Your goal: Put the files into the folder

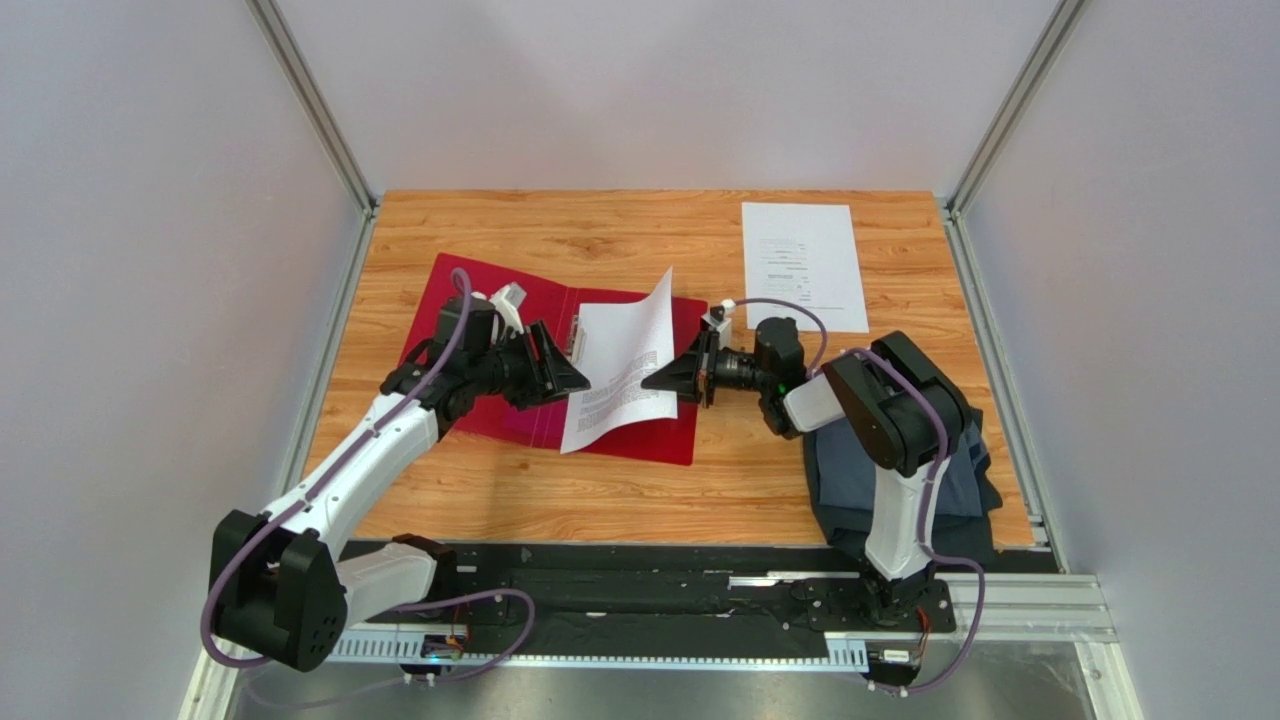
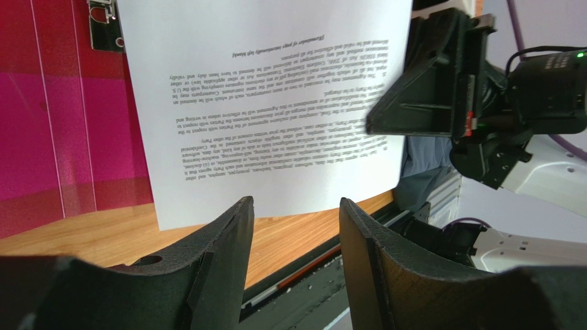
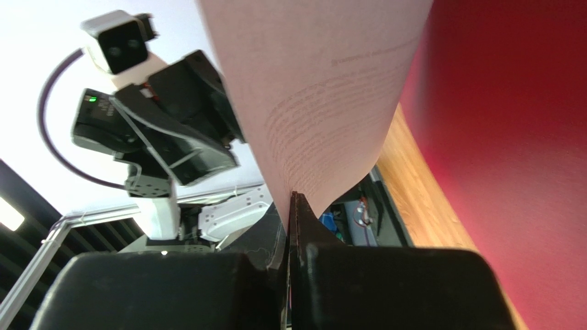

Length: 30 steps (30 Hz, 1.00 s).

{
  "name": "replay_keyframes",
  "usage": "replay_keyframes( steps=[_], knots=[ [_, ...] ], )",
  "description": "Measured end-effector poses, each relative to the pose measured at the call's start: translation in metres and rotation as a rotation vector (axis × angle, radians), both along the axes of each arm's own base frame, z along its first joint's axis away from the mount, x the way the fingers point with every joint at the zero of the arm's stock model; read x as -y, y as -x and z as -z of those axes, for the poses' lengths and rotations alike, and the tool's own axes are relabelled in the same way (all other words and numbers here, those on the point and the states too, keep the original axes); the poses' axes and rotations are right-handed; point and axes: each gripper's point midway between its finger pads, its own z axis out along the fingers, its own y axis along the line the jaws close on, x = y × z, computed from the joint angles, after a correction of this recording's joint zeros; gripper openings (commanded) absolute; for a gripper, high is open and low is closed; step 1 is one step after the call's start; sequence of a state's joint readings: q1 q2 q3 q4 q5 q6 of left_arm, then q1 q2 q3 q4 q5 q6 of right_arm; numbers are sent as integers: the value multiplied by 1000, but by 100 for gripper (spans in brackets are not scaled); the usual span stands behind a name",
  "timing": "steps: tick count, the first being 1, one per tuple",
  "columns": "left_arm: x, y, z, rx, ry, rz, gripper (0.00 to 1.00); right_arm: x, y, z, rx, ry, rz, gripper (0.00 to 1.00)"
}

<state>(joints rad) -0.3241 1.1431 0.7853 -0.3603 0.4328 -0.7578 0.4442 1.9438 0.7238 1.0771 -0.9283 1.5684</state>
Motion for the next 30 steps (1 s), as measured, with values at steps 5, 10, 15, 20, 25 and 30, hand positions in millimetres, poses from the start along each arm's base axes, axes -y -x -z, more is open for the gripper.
replay_keyframes(
  steps=[5,10,15,20,25,30],
  knots=[
    [0,0,0,0,2,0,57,2,9,34,-39,41,-4,0],
    [-1,-1,0,0,2,-2,57,2,9,48,-17,64,1,0],
    [-1,-1,0,0,2,-2,58,3,6,58,43,104,12,0],
    [-1,-1,0,0,2,-2,57,7,2,78,46,182,44,0],
    [-1,-1,0,1,3,-1,57,7,-1,88,56,229,46,0],
    [-1,-1,0,1,3,-2,58,5,-7,92,80,263,33,0]
  ],
)
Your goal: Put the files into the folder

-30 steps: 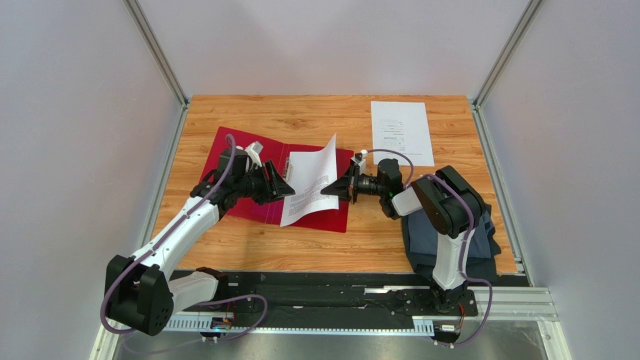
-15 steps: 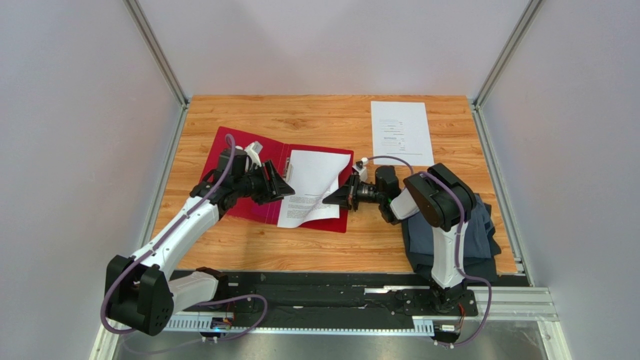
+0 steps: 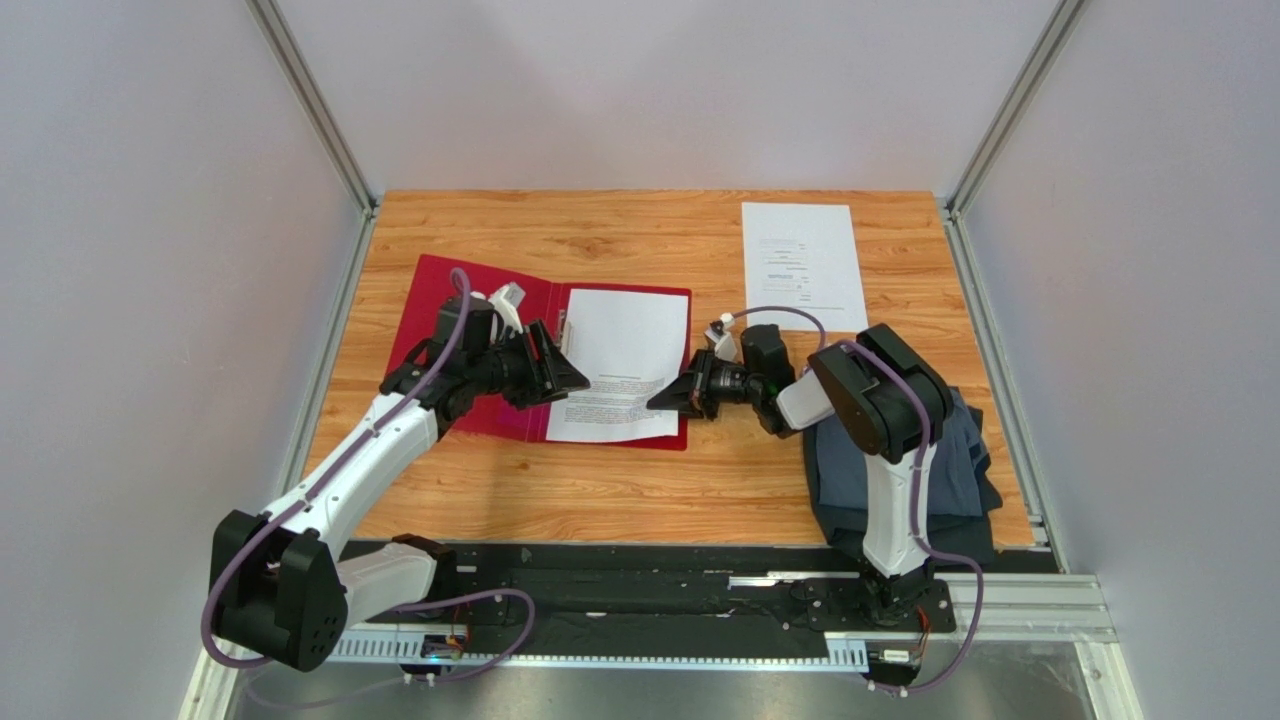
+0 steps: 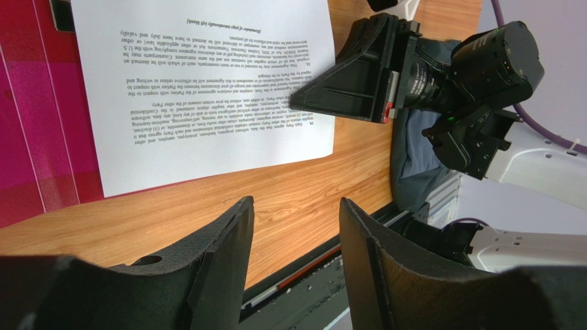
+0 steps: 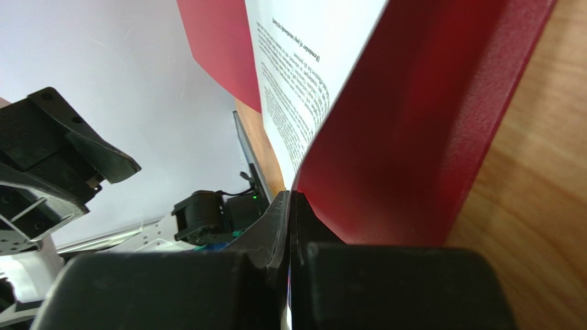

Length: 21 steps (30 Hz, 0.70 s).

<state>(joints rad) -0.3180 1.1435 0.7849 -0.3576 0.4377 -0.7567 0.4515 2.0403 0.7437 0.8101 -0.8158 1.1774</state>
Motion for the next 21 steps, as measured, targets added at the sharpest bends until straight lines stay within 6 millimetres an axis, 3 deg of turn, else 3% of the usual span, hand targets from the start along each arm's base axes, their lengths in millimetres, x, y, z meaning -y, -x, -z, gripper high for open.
replay_keyframes(
  steps=[6,14,21],
  knots=[
    [0,1,2,-4,0,1,58,1,-1,10,20,81,-45,0],
    [-1,0,2,-3,1,-3,57,0,-12,-1,117,166,-113,0],
    [-1,1,3,-7,-1,-3,57,3,-12,5,112,202,-123,0]
  ],
)
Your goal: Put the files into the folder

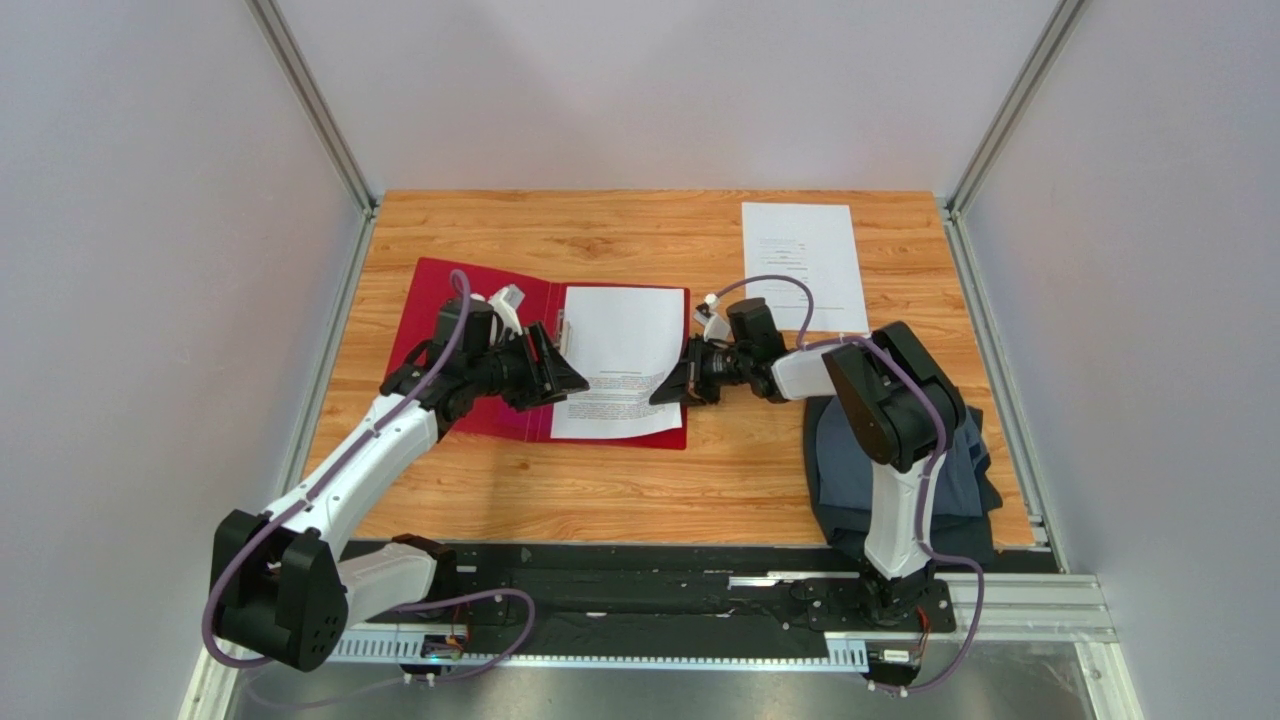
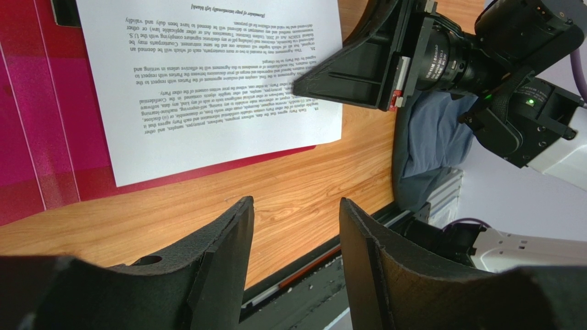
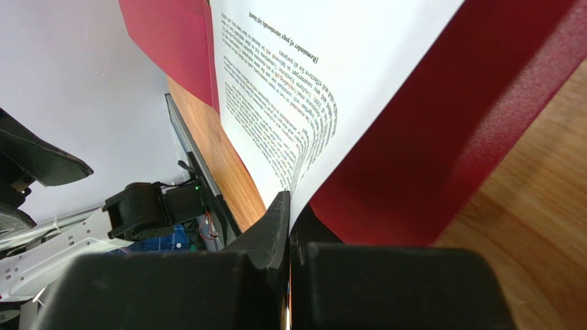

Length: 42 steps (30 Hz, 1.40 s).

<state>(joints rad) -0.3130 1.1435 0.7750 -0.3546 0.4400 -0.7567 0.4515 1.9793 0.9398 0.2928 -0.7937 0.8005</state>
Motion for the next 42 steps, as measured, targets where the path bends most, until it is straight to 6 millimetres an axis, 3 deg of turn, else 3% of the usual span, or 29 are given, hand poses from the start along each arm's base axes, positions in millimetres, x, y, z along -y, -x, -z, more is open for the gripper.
replay_keyframes(
  steps=[14,20,29,36,42],
  knots=[
    [0,0,0,-2,2,1,58,-3,2,0,-4,20,-16,5],
    [0,1,1,-3,2,1,58,-4,3,4,-10,52,-16,19],
    [-1,2,2,-6,1,0,58,3,-2,10,-13,156,-19,48],
    [-2,3,1,-1,4,-2,58,4,-2,-1,23,246,-30,57],
    [-2,4,-4,18,11,-1,57,11,5,2,19,347,-35,68]
  ],
)
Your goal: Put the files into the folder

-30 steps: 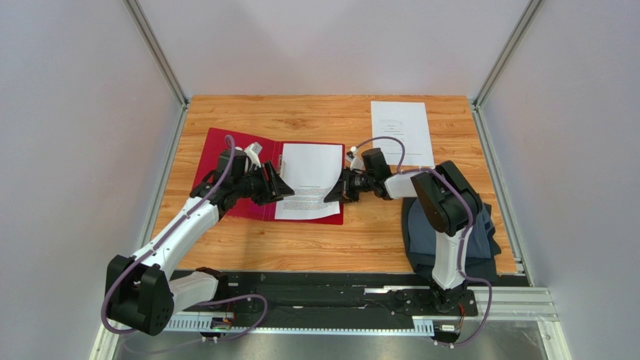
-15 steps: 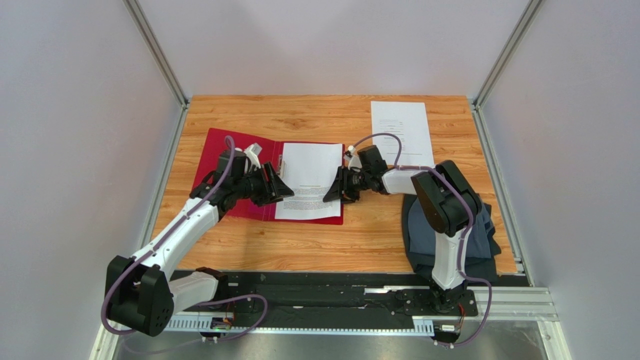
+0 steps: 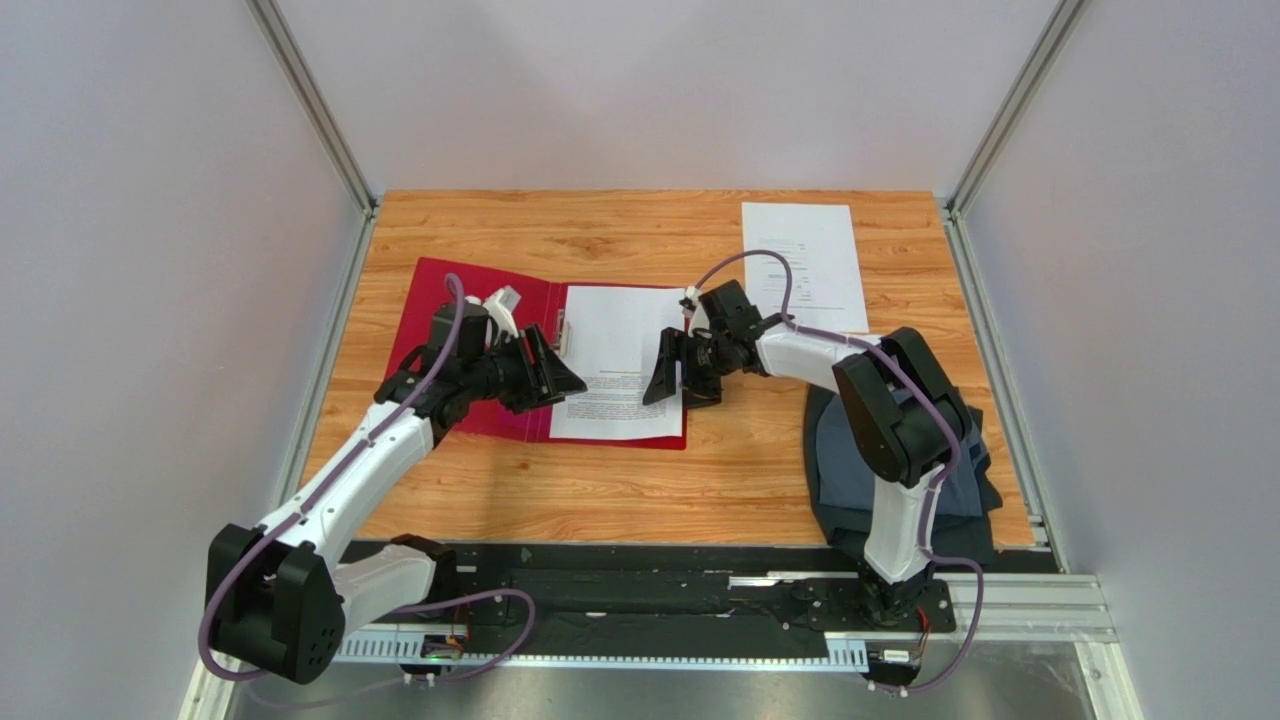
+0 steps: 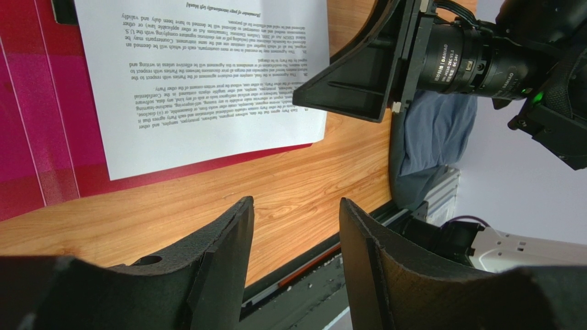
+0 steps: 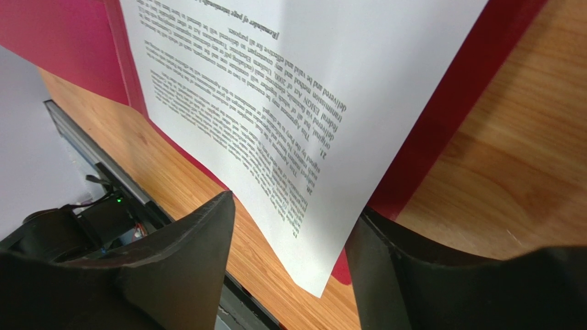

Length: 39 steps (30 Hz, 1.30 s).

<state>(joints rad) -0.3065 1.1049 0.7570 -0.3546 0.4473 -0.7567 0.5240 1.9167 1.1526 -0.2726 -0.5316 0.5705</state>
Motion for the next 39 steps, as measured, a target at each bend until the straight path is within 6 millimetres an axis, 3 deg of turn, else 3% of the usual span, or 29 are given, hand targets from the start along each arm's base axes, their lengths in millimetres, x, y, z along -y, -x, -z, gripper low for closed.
replay_keyframes(
  steps=[8,13,16,22,26,28,33,39],
  knots=[
    [0,1,0,0,1,1,58,23,2,-8,51,171,9,87],
    [0,1,0,4,-1,8,58,56,-3,-39,152,272,40,88],
    [0,2,-1,10,-1,18,59,101,-38,-70,220,271,154,88],
    [14,-8,-16,42,7,49,57,244,-142,-98,284,375,505,84],
    [65,-38,-34,94,3,133,50,319,-180,-94,265,412,662,84],
    [97,-55,-37,116,5,173,47,340,-190,-85,245,430,699,84],
    [174,-107,-28,169,-12,230,45,358,-201,-65,193,440,721,78],
    [241,-167,-9,225,-3,228,36,358,-211,-58,185,385,710,74]
  ],
)
